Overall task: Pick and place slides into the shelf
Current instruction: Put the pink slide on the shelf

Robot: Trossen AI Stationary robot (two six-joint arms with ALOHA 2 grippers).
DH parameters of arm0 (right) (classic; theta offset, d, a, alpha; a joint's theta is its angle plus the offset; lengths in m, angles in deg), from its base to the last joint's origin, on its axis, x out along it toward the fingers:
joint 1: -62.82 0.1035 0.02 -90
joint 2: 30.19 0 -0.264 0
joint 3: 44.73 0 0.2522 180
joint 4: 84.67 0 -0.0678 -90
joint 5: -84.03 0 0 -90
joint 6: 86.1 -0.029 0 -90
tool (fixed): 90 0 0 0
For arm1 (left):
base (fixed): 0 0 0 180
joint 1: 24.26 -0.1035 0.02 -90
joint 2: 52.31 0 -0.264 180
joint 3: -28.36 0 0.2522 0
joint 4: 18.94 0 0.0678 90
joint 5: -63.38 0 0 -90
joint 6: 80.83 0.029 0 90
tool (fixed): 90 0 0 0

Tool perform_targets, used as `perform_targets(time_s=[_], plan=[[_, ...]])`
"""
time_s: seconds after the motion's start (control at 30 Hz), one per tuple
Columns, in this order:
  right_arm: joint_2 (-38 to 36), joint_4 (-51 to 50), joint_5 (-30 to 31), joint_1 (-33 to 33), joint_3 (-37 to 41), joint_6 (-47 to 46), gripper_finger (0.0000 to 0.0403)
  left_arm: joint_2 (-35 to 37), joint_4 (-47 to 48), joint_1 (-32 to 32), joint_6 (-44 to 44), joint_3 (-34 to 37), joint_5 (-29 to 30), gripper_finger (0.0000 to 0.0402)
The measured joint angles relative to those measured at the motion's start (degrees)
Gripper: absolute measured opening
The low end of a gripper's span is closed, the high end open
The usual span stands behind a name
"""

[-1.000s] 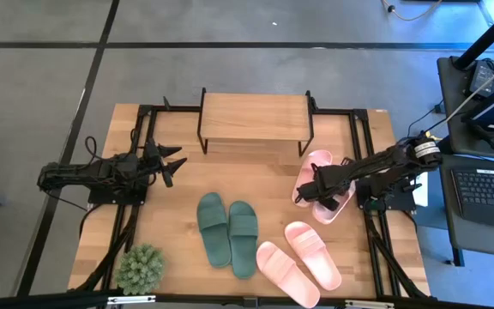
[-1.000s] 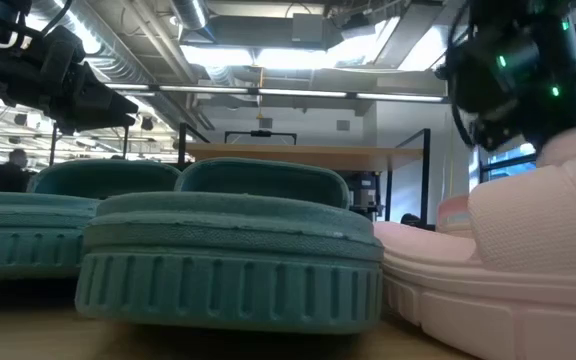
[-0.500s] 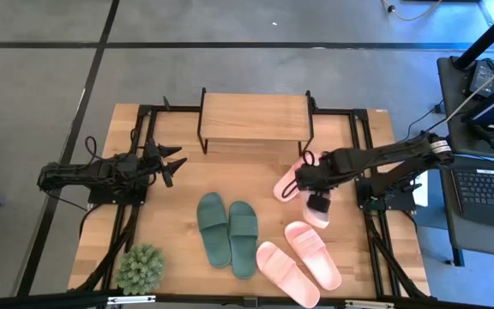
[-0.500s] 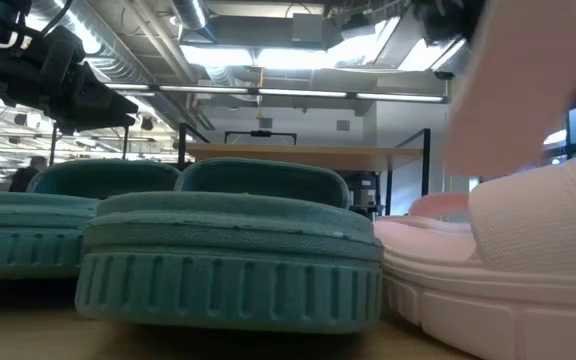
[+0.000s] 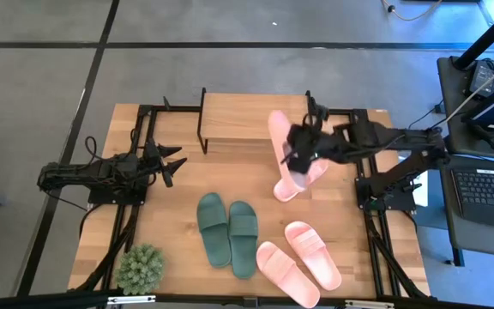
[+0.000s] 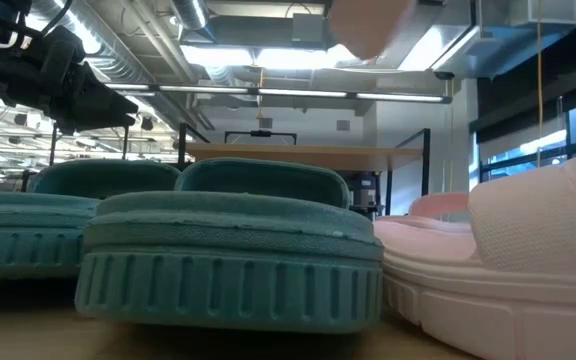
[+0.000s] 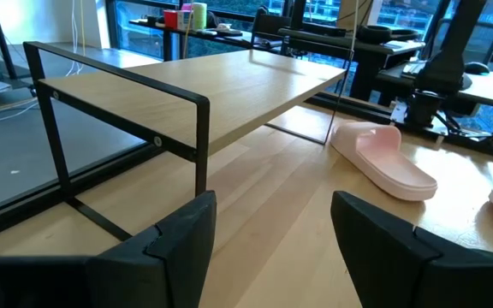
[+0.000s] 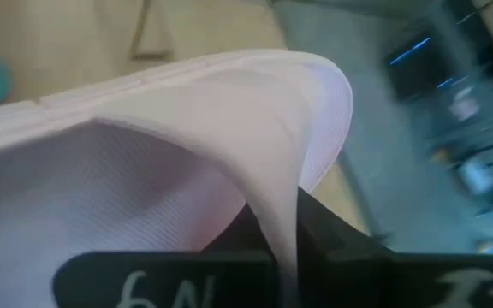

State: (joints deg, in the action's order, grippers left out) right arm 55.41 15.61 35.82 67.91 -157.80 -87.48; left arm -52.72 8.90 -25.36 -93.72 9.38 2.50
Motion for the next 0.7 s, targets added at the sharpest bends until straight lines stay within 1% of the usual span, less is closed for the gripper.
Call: perform_targets(time_s=[0.13,0.27,0.37,0.47,0.7], plan=[[5.20,0.17,2.72,-4.66,-7.54,7.90,0.0012,0.00,0.00,0.00,0.00,0.00,0.00,0.0224],[10.83,-0.96,2.80,-9.69,-13.82,13.14,0.0012,0.00,0.00,0.00,0.07,0.00,0.02,0.0224],[15.19,-3.09,2.75,-13.47,-17.23,15.17,0.0012,0.00,0.02,0.00,0.09,0.00,0.02,0.0224],[19.21,-3.90,2.77,-17.22,-18.76,16.87,0.0012,0.00,0.02,0.00,0.09,0.00,0.02,0.0224],[26.89,-4.20,2.72,-24.12,-18.38,20.12,0.0012,0.00,0.04,0.00,0.09,0.00,0.02,0.0224]])
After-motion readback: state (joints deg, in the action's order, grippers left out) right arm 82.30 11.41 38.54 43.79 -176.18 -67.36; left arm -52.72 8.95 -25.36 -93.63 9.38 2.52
